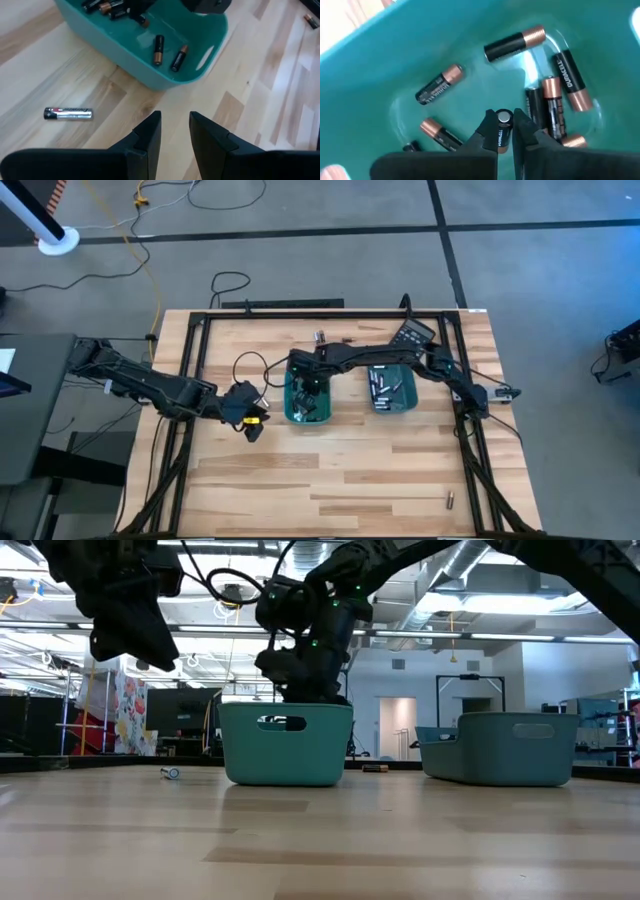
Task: Sort batteries
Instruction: Put the black battery into the green bin, then put the silver battery into the blue bin
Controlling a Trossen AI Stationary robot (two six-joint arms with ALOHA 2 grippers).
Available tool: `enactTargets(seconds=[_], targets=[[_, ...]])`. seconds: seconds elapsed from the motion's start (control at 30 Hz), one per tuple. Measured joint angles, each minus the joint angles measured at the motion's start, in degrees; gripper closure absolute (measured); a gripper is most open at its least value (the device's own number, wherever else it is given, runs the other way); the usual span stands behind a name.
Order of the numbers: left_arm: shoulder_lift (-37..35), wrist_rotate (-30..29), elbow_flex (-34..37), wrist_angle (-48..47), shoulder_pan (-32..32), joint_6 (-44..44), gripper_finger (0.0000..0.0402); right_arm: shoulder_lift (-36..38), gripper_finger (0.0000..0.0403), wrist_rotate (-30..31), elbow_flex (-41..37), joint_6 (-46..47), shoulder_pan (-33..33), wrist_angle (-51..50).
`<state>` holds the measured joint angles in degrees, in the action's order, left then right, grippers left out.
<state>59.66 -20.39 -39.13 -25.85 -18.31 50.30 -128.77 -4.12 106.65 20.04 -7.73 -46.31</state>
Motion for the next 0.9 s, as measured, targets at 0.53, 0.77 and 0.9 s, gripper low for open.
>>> enactTargets(seconds=[0.53, 0.77, 0.9], targets=[[0.0, -1.76, 0.0, -0.3, -0.02, 1.4, 0.0304, 0.48, 0.0287, 0.0, -0.02, -2.52, -0.24, 3.0], [0.0, -1.82, 0.0, -0.29, -0.02, 1.4, 0.0304, 0.58, 0.0249, -0.04, 0.75, -4.77, -0.66, 1.99], [0.0, -1.8, 0.0, -0.3, -0.04, 1.3, 0.0304, 2.06, 0.025, -0.1, 4.01, -4.92, -1.05, -0.23]])
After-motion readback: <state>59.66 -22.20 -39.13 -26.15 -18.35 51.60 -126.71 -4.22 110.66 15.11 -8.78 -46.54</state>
